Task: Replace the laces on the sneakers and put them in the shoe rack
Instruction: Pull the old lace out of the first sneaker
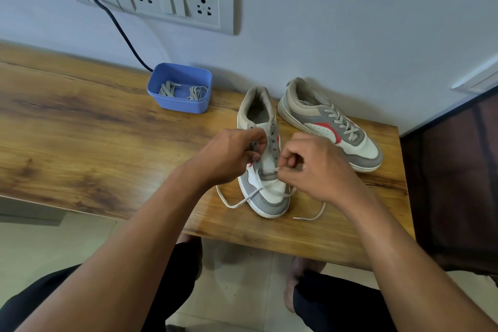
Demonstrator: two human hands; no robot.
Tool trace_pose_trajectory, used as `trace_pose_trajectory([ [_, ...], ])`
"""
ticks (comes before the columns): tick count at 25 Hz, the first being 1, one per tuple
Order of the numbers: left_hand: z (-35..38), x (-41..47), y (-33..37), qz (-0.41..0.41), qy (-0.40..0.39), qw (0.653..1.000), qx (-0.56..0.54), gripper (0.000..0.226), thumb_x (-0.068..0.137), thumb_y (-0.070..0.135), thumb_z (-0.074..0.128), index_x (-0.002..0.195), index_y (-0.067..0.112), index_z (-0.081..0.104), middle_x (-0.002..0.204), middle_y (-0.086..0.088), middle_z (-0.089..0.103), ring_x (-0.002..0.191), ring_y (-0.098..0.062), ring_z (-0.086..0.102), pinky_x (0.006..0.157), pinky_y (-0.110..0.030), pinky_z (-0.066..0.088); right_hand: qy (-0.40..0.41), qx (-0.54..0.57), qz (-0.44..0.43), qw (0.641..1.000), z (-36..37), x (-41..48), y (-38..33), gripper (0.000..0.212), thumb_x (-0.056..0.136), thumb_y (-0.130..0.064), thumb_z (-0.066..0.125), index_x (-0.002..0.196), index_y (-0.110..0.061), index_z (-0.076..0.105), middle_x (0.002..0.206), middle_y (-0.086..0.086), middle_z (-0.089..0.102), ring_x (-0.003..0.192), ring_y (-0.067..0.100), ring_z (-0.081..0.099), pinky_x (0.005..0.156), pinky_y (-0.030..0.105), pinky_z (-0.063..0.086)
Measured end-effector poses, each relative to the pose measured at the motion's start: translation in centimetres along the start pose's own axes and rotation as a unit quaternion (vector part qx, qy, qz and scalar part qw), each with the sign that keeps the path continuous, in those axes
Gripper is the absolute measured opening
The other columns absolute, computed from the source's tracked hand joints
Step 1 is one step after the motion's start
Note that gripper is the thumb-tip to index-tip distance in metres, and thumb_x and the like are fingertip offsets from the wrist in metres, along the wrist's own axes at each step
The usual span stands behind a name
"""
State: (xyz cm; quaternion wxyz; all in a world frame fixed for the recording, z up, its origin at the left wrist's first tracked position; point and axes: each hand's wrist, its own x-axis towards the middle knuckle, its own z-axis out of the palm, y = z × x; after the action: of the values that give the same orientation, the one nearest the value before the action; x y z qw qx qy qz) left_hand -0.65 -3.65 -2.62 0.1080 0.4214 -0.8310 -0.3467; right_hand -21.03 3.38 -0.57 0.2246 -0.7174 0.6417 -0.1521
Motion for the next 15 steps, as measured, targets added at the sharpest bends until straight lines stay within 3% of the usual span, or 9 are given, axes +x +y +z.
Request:
trace_pose_trajectory([
  [2,-0.1,0.0,0.0,0.004,-0.002,1.0,0.0,0.018,0.094,0.005,0.062,0.098,0.022,0.061,0.086,0.009,0.063,0.081,-0.007,0.06,0.067,-0.023,0.047,0.019,0.01,0.006,1.0,-0.2,-0.1,0.1,0.016,0.074,-0.038,0.083,0.082,-0.033,0.07,0.083,-0.014,0.061,0.075,0.001,0.061,0.062,0.03,0.051],
  [5,0.0,0.0,0.0,0.002,-0.001,1.0,0.001,0.017,0.095,0.006,0.063,0.099,0.023,0.061,0.087,0.008,0.063,0.082,-0.008,0.06,0.068,-0.026,0.049,-0.014,-0.017,-0.029,0.999,1.2,0.3,-0.5,0.017,0.079,-0.039,0.084,0.09,-0.032,0.072,0.089,-0.013,0.059,0.079,0.003,0.06,0.065,0.03,0.051],
  [8,0.0,0.0,0.0,0.0,-0.003,1.0,-0.003,0.018,0.095,0.006,0.062,0.098,0.024,0.06,0.085,0.01,0.062,0.079,-0.003,0.059,0.064,-0.019,0.045,0.003,0.032,-0.028,0.999,0.7,0.2,-0.2,0.011,0.076,-0.031,0.08,0.077,-0.027,0.07,0.084,-0.012,0.059,0.075,0.005,0.061,0.066,0.039,0.055],
  [10,0.0,0.0,0.0,-0.001,-0.005,1.0,-0.008,0.019,0.095,0.006,0.062,0.098,0.025,0.06,0.086,0.01,0.062,0.08,-0.004,0.059,0.065,-0.022,0.047,0.05,0.06,-0.019,0.997,-0.5,0.0,0.2,0.012,0.071,-0.038,0.076,0.072,-0.03,0.067,0.081,-0.013,0.06,0.074,0.005,0.061,0.065,0.038,0.057],
  [13,0.0,0.2,-0.1,0.0,-0.003,1.0,-0.003,0.017,0.095,0.009,0.063,0.101,0.025,0.061,0.088,0.01,0.062,0.083,-0.008,0.061,0.069,-0.029,0.051,0.02,0.009,-0.027,0.999,0.0,0.1,-0.4,0.019,0.078,-0.044,0.082,0.088,-0.032,0.072,0.088,-0.015,0.059,0.079,0.002,0.06,0.066,0.03,0.053],
  [15,0.0,0.1,-0.1,-0.004,-0.004,1.0,-0.003,0.017,0.095,0.01,0.064,0.102,0.025,0.061,0.088,0.01,0.063,0.084,-0.009,0.061,0.07,-0.029,0.051,-0.012,-0.034,-0.035,0.999,1.2,0.4,-0.8,0.018,0.084,-0.042,0.082,0.095,-0.029,0.074,0.094,-0.013,0.059,0.084,0.006,0.061,0.068,0.033,0.053],
])
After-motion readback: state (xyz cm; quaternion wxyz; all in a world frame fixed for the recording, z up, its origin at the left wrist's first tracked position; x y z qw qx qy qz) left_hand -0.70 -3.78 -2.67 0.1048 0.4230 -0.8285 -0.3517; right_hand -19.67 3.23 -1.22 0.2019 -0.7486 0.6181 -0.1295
